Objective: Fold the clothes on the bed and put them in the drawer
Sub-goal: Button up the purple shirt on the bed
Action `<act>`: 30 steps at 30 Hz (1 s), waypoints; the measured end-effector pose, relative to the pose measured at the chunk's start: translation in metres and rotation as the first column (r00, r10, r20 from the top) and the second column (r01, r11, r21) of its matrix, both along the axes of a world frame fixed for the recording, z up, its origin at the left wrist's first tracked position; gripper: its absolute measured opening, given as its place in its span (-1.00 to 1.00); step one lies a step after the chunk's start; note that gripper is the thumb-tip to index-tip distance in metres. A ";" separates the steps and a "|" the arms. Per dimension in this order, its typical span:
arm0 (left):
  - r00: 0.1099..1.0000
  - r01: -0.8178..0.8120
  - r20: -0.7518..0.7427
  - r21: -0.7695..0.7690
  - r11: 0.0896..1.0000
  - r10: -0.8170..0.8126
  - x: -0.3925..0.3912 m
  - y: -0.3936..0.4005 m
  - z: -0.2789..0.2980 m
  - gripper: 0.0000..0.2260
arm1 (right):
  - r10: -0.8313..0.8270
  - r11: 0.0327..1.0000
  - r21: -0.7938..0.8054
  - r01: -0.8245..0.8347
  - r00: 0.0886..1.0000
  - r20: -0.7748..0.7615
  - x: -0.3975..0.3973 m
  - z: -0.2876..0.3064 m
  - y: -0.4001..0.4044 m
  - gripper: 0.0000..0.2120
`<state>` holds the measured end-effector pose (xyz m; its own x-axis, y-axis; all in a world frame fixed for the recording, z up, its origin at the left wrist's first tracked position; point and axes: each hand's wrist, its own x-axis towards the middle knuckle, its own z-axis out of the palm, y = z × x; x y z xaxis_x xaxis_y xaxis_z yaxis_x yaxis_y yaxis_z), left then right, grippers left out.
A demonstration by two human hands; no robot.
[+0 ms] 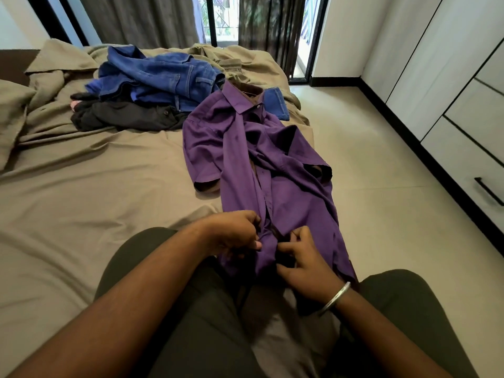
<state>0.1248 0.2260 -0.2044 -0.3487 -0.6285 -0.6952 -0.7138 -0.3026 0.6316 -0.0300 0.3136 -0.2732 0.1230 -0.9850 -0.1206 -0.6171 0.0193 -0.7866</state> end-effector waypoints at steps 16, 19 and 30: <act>0.932 0.214 0.357 -0.415 0.884 -0.058 0.001 -0.003 -0.010 -0.57 | -0.483 0.759 0.641 0.115 0.760 0.435 0.038 0.011 0.064 -0.87; 0.906 0.279 0.408 -0.381 0.882 -0.110 -0.004 -0.001 -0.013 -0.47 | -0.312 0.710 0.703 0.054 0.918 0.245 0.031 0.003 0.072 -0.86; 0.877 0.447 0.427 -0.555 0.701 -0.221 -0.003 -0.001 -0.015 -0.54 | -0.306 0.948 0.039 0.317 0.936 -0.174 0.026 -0.012 0.058 -0.74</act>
<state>0.1221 0.2252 -0.2193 -0.4636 -0.8351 -0.2963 -0.8730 0.3734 0.3137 -0.0035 0.3715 -0.2855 -0.2156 -0.9600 -0.1788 -0.6920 0.2794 -0.6657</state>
